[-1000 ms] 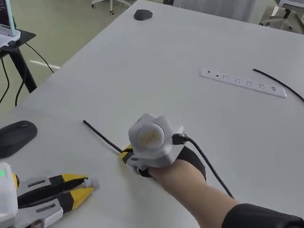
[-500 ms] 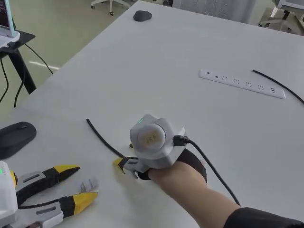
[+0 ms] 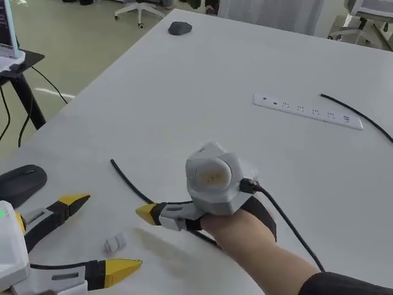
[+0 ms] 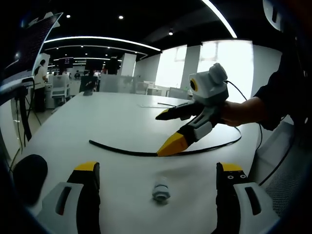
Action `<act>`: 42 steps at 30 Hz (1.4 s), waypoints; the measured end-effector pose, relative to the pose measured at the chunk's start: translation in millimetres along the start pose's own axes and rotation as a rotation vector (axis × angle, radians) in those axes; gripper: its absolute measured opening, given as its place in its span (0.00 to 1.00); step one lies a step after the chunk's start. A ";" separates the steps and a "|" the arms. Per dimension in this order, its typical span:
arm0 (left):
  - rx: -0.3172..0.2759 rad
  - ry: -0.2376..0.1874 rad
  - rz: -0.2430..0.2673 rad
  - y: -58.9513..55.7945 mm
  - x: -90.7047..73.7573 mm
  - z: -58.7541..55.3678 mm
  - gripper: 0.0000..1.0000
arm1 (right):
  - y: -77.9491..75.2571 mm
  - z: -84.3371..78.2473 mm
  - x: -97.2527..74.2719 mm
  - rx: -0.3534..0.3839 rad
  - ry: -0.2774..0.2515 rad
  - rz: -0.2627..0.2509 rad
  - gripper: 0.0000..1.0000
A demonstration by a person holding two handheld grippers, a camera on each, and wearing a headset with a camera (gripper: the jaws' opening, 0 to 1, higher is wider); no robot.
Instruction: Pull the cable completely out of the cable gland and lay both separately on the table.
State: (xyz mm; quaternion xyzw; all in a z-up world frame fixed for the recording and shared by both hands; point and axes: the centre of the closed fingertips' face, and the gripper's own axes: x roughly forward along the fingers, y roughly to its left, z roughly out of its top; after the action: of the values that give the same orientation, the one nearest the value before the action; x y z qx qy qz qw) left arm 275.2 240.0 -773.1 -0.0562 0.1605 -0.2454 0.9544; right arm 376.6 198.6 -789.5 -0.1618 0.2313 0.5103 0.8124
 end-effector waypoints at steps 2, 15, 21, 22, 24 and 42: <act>-0.013 -0.002 -0.010 -1.3 0.7 3.4 0.99 | -6.4 -0.5 -8.8 0.014 0.003 -0.012 1.00; 0.031 0.049 -0.071 -24.0 10.3 25.7 0.99 | -60.4 -30.1 -89.7 0.083 0.071 -0.148 1.00; 0.060 0.057 -0.091 -35.3 23.2 44.4 0.99 | -61.7 -58.0 -146.6 0.245 0.130 -0.075 1.00; 0.072 0.070 -0.092 -37.7 24.3 45.7 0.99 | -59.2 -63.3 -155.3 0.263 0.141 -0.055 1.00; 0.122 0.072 -0.092 -42.0 26.1 53.2 0.99 | -73.9 -79.0 -179.4 0.202 0.174 -0.121 1.00; 0.180 0.176 -0.145 -78.6 38.7 50.7 0.99 | -66.8 -132.3 -275.3 0.456 0.040 -0.258 1.00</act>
State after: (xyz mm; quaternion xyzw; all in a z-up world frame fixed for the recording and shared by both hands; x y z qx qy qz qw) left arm 288.7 154.0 -721.5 0.0397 0.2165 -0.3312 0.9175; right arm 306.7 -103.6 -750.0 -0.0129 0.3337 0.3340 0.8815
